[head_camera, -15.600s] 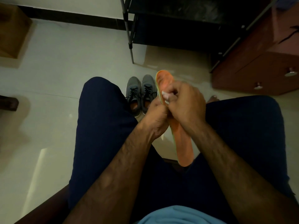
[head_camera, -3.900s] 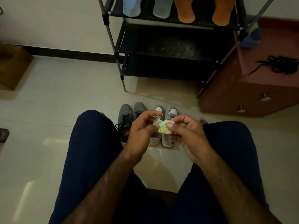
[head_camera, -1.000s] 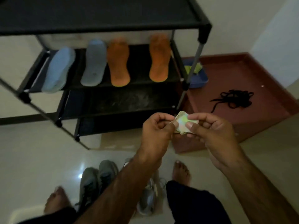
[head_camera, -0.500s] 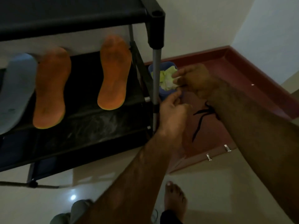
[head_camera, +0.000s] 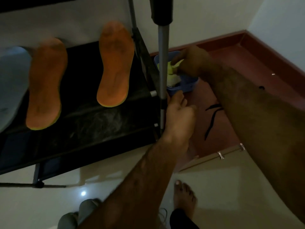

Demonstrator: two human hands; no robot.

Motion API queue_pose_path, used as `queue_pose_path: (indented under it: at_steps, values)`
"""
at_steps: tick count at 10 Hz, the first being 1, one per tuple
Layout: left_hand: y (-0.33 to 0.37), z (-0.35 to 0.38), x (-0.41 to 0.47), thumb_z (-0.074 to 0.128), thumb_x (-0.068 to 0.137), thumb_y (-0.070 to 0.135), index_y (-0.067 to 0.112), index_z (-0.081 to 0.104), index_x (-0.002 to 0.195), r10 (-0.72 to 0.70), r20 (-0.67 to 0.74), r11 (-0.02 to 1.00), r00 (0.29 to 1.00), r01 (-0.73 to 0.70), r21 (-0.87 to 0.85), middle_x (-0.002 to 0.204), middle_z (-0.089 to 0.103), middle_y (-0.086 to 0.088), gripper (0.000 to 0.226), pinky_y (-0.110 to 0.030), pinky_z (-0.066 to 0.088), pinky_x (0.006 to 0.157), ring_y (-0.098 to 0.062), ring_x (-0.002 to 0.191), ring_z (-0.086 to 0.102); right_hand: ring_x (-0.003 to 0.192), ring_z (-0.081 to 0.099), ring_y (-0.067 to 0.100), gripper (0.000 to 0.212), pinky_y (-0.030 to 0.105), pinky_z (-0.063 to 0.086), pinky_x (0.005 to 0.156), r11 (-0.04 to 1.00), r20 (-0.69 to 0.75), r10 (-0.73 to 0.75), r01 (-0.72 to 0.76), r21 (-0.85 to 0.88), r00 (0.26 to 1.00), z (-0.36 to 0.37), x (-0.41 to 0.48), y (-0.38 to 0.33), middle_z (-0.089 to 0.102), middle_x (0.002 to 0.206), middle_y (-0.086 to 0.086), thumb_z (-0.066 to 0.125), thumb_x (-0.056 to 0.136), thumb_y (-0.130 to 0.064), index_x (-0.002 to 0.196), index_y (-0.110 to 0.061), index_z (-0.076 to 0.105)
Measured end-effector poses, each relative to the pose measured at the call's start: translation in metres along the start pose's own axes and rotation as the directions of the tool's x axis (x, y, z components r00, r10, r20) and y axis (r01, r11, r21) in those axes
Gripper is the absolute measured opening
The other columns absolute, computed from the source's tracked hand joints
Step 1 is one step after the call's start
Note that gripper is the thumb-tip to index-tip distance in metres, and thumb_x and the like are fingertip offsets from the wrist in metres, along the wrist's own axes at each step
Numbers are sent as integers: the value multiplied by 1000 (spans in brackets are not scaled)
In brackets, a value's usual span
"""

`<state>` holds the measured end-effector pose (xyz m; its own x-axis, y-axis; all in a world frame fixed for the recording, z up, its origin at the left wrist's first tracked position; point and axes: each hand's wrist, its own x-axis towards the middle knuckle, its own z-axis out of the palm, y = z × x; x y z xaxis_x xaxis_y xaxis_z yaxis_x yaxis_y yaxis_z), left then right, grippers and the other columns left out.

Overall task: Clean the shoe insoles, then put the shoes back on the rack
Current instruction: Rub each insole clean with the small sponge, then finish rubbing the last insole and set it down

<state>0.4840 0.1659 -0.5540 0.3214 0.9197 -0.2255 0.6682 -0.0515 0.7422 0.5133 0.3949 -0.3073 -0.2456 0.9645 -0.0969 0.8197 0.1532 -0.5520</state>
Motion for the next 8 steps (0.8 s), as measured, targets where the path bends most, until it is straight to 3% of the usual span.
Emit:
queue_pose_path:
  at_steps: [1,2,3,4,5,6,7,8]
  values:
    - [119,-163,-27,50,98,-7,16,29,161,-253,-82,410,964,30,-912,164,35,0,70,-36,40,117,-15,148,36,97,71,19,19,41,59,92,973,-127,52,-22,232,991,-23,-54,8,76,100,5,81,84,-11,102,-18,81]
    - [145,-181,-87,54,98,-5,22,40,155,-234,-100,471,967,23,-882,158,43,4,65,-13,49,85,-9,143,42,78,73,7,15,26,62,75,899,-99,135,-80,431,986,-28,-139,5,77,78,-4,77,88,-7,89,-22,79]
    - [124,-158,-141,54,97,-8,24,52,141,-357,-135,458,924,47,-888,139,59,11,54,-8,51,75,7,120,58,81,77,19,13,29,64,74,749,82,186,-195,633,979,-4,-225,-15,79,84,4,73,92,-6,95,-18,78]
    - [89,-147,-206,55,95,-10,22,58,133,-507,-143,434,850,109,-894,125,65,12,50,-9,51,80,11,109,63,76,76,19,13,30,61,71,719,312,147,-318,618,939,52,-292,-45,78,82,9,72,92,-6,95,-17,79]
    - [45,-130,-283,55,95,-8,23,60,132,-637,-137,390,758,164,-906,133,65,3,48,-21,53,94,-7,126,60,68,72,13,14,24,57,62,782,545,76,-389,487,835,123,-333,-75,77,81,11,73,91,-3,95,-15,79]
    - [8,-120,-348,54,94,-12,15,63,123,-740,-143,339,657,180,-923,120,72,-4,40,-20,56,82,-13,112,69,70,72,15,12,28,59,67,861,666,-8,-334,384,746,181,-356,-108,76,76,7,74,91,-8,92,-19,78]
    - [-35,-108,-396,65,86,-3,1,64,120,-815,-101,258,571,202,-945,99,73,-9,34,-17,53,63,-9,80,70,70,73,18,12,28,61,68,899,749,-12,-321,298,662,237,-371,-139,76,73,6,70,93,-5,95,-15,77]
    - [-82,-92,-429,66,69,14,-9,62,116,-885,-47,194,464,275,-942,92,67,-17,52,-17,46,54,-13,69,59,65,70,19,15,32,60,65,917,807,53,-347,194,589,300,-386,-160,75,70,13,67,93,-2,90,-13,76]
